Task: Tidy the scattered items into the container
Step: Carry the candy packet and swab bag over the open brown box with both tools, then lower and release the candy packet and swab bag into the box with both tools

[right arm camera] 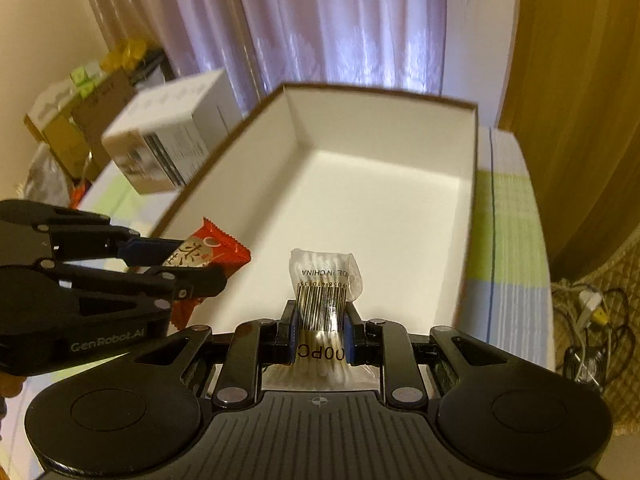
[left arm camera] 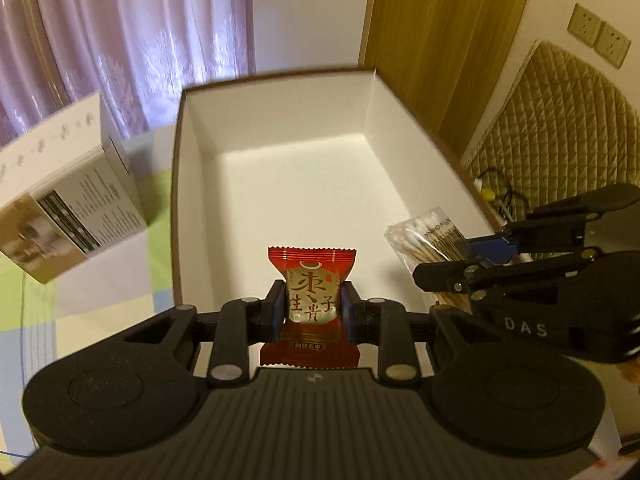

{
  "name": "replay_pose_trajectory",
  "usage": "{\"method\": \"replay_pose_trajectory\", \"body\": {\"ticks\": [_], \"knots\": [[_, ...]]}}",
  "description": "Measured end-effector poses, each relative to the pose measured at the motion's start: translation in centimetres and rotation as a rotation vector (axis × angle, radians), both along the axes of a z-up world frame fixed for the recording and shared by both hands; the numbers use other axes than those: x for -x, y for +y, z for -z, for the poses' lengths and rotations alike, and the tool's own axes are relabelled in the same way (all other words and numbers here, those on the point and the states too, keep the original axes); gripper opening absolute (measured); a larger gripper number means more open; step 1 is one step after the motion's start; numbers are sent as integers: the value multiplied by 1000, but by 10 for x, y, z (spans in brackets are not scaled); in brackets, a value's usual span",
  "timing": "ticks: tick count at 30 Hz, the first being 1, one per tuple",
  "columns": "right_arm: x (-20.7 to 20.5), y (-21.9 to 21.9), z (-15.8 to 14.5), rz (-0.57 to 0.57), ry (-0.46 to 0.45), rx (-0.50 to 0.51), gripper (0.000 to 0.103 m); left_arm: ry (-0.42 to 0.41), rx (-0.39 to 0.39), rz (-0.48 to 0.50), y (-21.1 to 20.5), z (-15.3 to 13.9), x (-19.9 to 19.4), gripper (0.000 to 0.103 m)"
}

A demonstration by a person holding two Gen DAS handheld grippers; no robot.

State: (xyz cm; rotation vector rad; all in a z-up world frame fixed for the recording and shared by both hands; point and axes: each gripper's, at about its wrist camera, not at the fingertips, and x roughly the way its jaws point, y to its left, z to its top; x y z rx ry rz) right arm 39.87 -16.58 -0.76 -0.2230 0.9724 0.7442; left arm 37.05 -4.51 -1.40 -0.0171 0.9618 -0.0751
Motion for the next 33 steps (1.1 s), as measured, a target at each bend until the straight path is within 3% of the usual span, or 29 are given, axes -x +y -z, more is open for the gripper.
{"method": "replay_pose_trajectory", "body": {"ticks": [12, 20, 30, 33], "knots": [[2, 6, 37, -78, 26, 101, 19, 112, -57, 49, 2, 45, -15, 24], [2, 13, 48, -128, 12, 149, 19, 157, -108, 74, -5, 61, -28, 24], [3, 23, 56, -154, 1, 171, 19, 177, -98, 82, -4, 68, -30, 24], [5, 23, 56, -166, -12, 169, 19, 177, -106, 91, -6, 67, -29, 37]]}}
